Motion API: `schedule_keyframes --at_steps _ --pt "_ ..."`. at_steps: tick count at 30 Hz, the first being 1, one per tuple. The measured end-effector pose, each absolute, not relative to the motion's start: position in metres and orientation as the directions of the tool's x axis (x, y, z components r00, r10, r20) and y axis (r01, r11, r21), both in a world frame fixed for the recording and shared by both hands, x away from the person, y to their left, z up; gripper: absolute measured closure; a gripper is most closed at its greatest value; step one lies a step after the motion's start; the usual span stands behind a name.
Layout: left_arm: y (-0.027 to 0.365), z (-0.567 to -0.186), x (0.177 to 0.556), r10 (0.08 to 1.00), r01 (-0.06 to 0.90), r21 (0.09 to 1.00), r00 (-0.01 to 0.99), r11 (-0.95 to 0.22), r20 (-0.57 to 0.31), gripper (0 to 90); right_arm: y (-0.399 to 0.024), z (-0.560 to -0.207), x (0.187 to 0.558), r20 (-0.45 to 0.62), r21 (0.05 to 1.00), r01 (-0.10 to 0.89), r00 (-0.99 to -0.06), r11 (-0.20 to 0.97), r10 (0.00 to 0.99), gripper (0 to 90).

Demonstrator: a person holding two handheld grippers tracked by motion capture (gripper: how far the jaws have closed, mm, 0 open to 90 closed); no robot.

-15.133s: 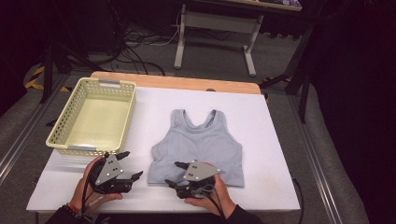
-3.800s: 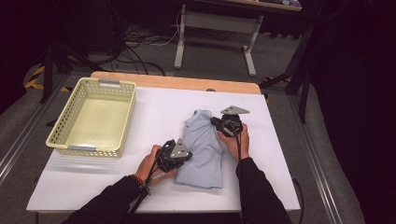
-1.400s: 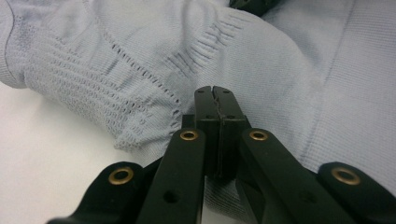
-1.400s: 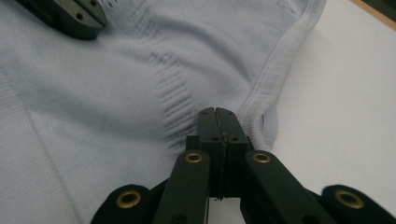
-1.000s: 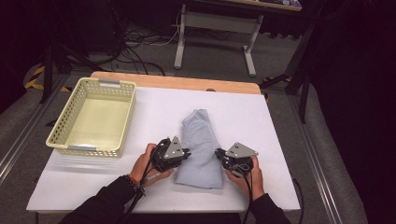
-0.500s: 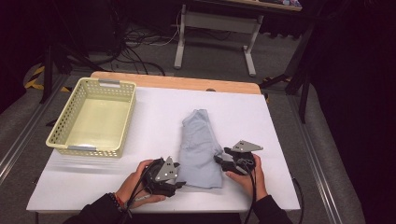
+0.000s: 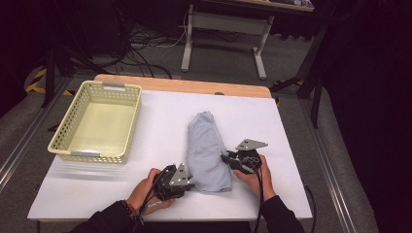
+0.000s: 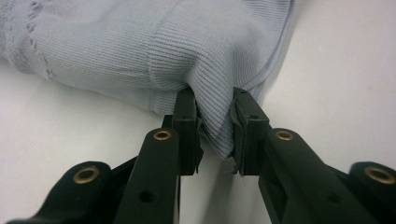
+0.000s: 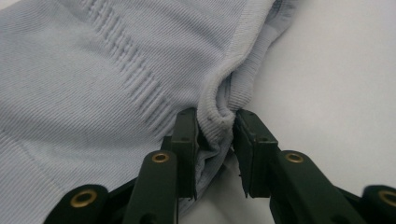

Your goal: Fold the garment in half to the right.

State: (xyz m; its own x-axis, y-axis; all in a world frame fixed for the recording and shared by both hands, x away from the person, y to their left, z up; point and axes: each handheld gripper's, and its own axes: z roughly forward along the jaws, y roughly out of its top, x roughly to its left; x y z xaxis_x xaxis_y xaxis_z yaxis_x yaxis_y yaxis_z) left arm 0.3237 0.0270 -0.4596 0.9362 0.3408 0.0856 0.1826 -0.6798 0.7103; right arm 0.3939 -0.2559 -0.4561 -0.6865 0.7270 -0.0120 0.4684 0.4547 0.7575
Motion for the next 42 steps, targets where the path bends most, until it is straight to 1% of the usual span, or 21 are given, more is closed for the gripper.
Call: schedule_keyframes --at_steps 2,3,4,5,8,10,13,17,18,20,25,27,31,33,36,39,42 --pt "0.027 -0.459 0.323 0.341 0.179 0.71 0.935 -0.681 0.092 73.4 -0.256 -0.455 0.393 -0.025 0.757 0.462 -0.685 0.461 0.728 67.1" --pt "0.027 -0.459 0.322 0.339 0.172 0.71 0.936 -0.683 0.099 72.6 -0.256 -0.455 0.392 -0.03 0.76 0.461 -0.681 0.459 0.732 62.4" --pt "0.028 -0.458 0.321 0.339 0.172 0.71 0.936 -0.683 0.099 71.6 -0.258 -0.454 0.391 -0.03 0.764 0.463 -0.669 0.449 0.743 55.6" --pt "0.028 -0.458 0.32 0.341 0.175 0.706 0.935 -0.686 0.1 71.3 -0.259 -0.453 0.389 -0.033 0.766 0.466 -0.66 0.444 0.75 52.8" --pt "0.031 -0.455 0.316 0.333 0.157 0.7 0.935 -0.697 0.123 69.9 -0.263 -0.449 0.383 -0.045 0.769 0.457 -0.658 0.446 0.752 46.3" --pt "0.034 -0.452 0.313 0.32 0.139 0.705 0.938 -0.695 0.131 66.8 -0.265 -0.445 0.376 -0.06 0.773 0.449 -0.651 0.448 0.757 42.6" --pt "0.042 -0.447 0.308 0.324 0.141 0.725 0.938 -0.675 0.12 62.8 -0.269 -0.438 0.363 -0.071 0.779 0.433 -0.658 0.454 0.75 36.7" --pt "0.055 -0.446 0.299 0.341 0.12 0.73 0.926 -0.672 0.161 53.1 -0.274 -0.436 0.341 -0.049 0.794 0.438 -0.645 0.421 0.763 30.7" --pt "0.061 -0.445 0.297 0.353 0.126 0.742 0.922 -0.658 0.156 50.6 -0.275 -0.436 0.337 -0.036 0.798 0.441 -0.646 0.41 0.763 29.6" --pt "0.069 -0.445 0.295 0.376 0.131 0.752 0.912 -0.646 0.164 40.4 -0.277 -0.439 0.325 0.022 0.808 0.46 -0.649 0.369 0.76 27.6" --pt "0.088 -0.443 0.298 0.449 0.165 0.787 0.88 -0.595 0.156 24.0 -0.268 -0.44 0.312 0.005 0.814 0.436 -0.667 0.385 0.745 21.8" --pt "0.09 -0.441 0.302 0.478 0.179 0.8 0.866 -0.572 0.147 19.6 -0.262 -0.44 0.312 0.004 0.812 0.433 -0.674 0.391 0.739 20.0" --pt "0.084 -0.432 0.314 0.528 0.188 0.818 0.834 -0.543 0.159 18.5 -0.255 -0.451 0.318 0.008 0.783 0.463 -0.674 0.415 0.739 17.0" --pt "0.08 -0.428 0.322 0.537 0.208 0.838 0.836 -0.505 0.116 18.5 -0.254 -0.455 0.322 0.028 0.772 0.487 -0.668 0.408 0.744 17.0" --pt "0.07 -0.421 0.339 0.563 0.222 0.848 0.82 -0.481 0.104 18.5 -0.249 -0.46 0.327 0.047 0.752 0.514 -0.666 0.412 0.744 17.0" --pt "0.056 -0.415 0.357 0.581 0.242 0.858 0.811 -0.453 0.078 17.8 -0.245 -0.461 0.33 0.04 0.736 0.528 -0.659 0.424 0.751 16.6" --pt "0.042 -0.414 0.379 0.605 0.29 0.86 0.796 -0.42 0.027 16.8 -0.244 -0.462 0.33 0.053 0.729 0.539 -0.658 0.421 0.751 18.3"
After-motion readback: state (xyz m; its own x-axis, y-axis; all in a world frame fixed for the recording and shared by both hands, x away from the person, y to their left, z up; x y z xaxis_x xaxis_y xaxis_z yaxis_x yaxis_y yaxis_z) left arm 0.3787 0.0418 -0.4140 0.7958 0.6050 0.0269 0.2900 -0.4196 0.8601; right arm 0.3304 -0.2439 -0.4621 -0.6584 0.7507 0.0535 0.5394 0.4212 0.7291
